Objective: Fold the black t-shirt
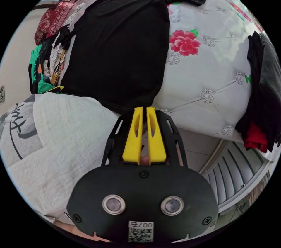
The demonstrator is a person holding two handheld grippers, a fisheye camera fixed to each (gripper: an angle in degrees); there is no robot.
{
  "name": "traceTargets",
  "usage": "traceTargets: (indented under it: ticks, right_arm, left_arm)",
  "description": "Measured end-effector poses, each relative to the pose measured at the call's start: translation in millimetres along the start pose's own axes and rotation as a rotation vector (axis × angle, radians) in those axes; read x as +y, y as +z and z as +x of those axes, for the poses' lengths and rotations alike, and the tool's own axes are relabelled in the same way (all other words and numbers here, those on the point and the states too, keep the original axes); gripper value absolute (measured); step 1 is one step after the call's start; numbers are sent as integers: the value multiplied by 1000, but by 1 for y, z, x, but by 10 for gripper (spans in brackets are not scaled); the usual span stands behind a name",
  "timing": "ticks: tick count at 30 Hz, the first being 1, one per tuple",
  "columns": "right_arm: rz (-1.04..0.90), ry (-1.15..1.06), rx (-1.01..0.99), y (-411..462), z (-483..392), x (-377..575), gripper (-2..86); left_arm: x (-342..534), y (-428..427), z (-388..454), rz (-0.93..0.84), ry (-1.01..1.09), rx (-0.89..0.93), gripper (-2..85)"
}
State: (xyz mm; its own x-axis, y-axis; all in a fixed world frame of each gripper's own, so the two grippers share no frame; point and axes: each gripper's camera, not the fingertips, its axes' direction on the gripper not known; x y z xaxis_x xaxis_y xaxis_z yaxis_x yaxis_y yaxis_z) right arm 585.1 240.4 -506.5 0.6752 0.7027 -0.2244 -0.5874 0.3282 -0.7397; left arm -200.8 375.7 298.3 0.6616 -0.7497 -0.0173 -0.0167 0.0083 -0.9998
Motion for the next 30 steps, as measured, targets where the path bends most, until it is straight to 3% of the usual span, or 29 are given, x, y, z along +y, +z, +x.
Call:
traceTargets:
  ticks: [4,8,14,17,25,30]
  right_arm:
    - [184,-10,-226,-54,15,1,0]
    - [380,-2,-369,-109,35,-29,1]
    - [609,71,-314,-154,46,-121,12]
    - [542,136,-263,-144,52,-157,20]
    - [321,65,10,-73,44,-148,29]
    - [247,51,-2,-42,38,-153,26]
  left_arm:
    - [-22,-41,-18,151,-12,180,-9]
    - [-75,-70,-31,275,-19,225,-8]
    - [-203,-82,-57,407,-207,180,19]
    - [-236,-70,-67,349,-296,82,55]
    - [-203,-4,-64,163,-170,-43,74]
    - [-200,18,-56,130,-176,-105,60]
